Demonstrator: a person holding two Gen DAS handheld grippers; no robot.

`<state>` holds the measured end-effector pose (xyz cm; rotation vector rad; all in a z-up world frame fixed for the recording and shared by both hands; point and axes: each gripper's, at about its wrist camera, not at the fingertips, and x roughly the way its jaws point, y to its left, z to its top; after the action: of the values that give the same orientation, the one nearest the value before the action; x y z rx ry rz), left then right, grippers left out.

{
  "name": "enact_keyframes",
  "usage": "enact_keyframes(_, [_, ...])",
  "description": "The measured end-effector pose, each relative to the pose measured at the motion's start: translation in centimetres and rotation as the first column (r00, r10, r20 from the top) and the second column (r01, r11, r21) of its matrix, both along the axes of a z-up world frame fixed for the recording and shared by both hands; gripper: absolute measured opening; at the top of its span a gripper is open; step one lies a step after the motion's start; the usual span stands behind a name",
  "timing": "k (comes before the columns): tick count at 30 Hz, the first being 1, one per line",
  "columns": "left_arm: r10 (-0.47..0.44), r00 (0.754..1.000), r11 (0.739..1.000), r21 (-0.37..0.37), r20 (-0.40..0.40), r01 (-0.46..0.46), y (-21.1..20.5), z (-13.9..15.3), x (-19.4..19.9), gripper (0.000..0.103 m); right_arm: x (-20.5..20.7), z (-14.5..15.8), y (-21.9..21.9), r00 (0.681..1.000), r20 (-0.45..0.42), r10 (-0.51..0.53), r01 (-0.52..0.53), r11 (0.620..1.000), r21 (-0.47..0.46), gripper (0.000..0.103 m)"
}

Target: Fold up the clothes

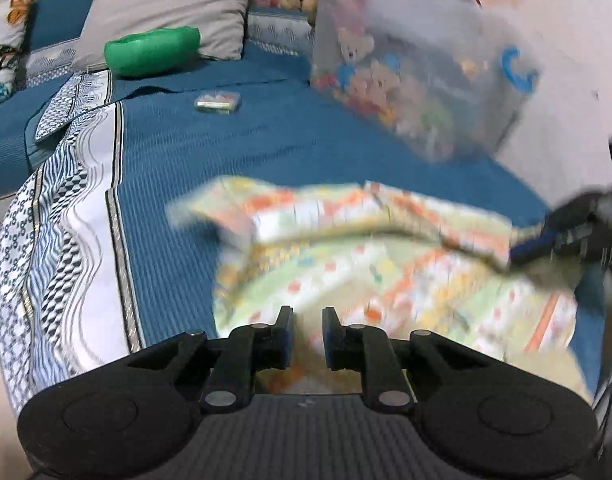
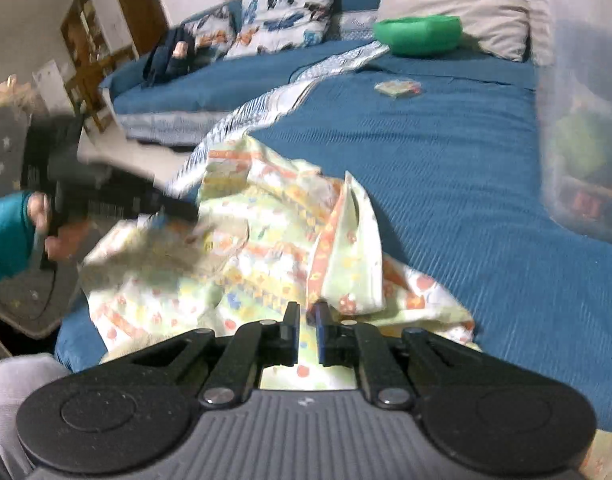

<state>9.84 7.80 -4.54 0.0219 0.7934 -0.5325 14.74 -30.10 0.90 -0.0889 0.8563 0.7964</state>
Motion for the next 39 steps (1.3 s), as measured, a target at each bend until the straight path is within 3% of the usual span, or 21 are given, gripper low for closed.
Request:
enact_keyframes(2, [0.007, 1.000, 1.000, 0.012, 0.004, -0.008, 0.4, -0.1, -0.6, 0.025, 0.4, 1.2, -1.0, 0.999, 0.021, -0.033, 0.032, 0.998, 0.055, 0.018])
enact_keyframes(6, [0.096, 0.995, 0.995, 0.009, 0.020, -0.096, 2.3, 0.4, -0.6, 0.048, 2.1, 2.7, -2.1, 0.992, 0.040, -0.120, 0.115, 0.987, 0.116, 0.043])
enact_keyframes(10, [0.268, 0.963, 0.961, -0.067, 0.001, -0.267, 4.7, 1.6, 2.4, 0.062, 5.1, 1.8, -3.3, 0.964, -0.016, -0.267, 0.266, 0.954, 0.135, 0.045])
enact_keyframes(13, [0.374, 0.927, 0.921, -0.104, -0.031, -0.375, 5.5, 2.0, 5.5, 0.063, 7.5, -0.2, -4.2, 0.918, -0.092, -0.385, 0.393, 0.915, 0.088, 0.045])
enact_keyframes(16, [0.427, 0.903, 0.897, -0.098, -0.055, -0.430, 5.1, 1.9, 8.5, 0.063, 8.7, -2.0, -4.3, 0.905, -0.184, -0.384, 0.406, 0.909, 0.098, 0.045])
enact_keyframes(18, [0.440, 0.894, 0.892, -0.079, -0.081, -0.446, 4.4, 1.3, 10.2, 0.063, 8.8, -2.8, -4.1, 0.907, -0.228, -0.354, 0.388, 0.914, 0.123, 0.045])
enact_keyframes(22, [0.431, 0.895, 0.899, -0.036, -0.112, -0.437, 2.9, -0.3, 12.3, 0.063, 8.0, -3.2, -2.7, 0.939, -0.227, -0.258, 0.286, 0.953, 0.101, 0.044])
enact_keyframes(24, [0.410, 0.908, 0.911, -0.003, -0.083, -0.412, 1.8, -0.7, 12.4, 0.061, 7.4, -3.2, -1.7, 0.952, -0.200, -0.230, 0.242, 0.969, 0.040, 0.041])
enact_keyframes(26, [0.371, 0.928, 0.929, 0.027, -0.043, -0.370, 0.7, -0.7, 12.2, 0.048, 6.5, -3.2, -0.6, 0.967, -0.145, -0.207, 0.206, 0.978, -0.027, 0.032])
enact_keyframes(28, [0.335, 0.942, 0.942, 0.035, -0.025, -0.334, 0.1, -0.6, 11.7, 0.023, 6.2, -2.6, 0.6, 0.978, -0.103, -0.183, 0.177, 0.982, -0.057, 0.013])
enact_keyframes(31, [0.308, 0.951, 0.951, 0.025, 0.001, -0.308, -0.2, 0.0, 11.1, 0.012, 5.3, -1.3, 1.5, 0.988, -0.019, -0.155, 0.152, 0.982, -0.112, 0.003])
enact_keyframes(35, [0.301, 0.951, 0.954, -0.014, 0.073, -0.301, 0.1, 1.9, 10.6, 0.010, 4.6, 1.4, 2.8, 0.983, 0.146, -0.116, 0.142, 0.972, -0.188, 0.001])
enact_keyframes(38, [0.295, 0.946, 0.955, -0.044, 0.131, -0.292, 0.3, 3.4, 10.4, 0.010, 5.2, 3.2, 3.8, 0.941, 0.311, -0.131, 0.206, 0.953, -0.222, 0.001])
enact_keyframes(39, [0.292, 0.945, 0.956, -0.055, 0.144, -0.287, 0.3, 3.7, 10.3, 0.010, 5.5, 3.7, 3.6, 0.934, 0.322, -0.155, 0.226, 0.954, -0.199, 0.001])
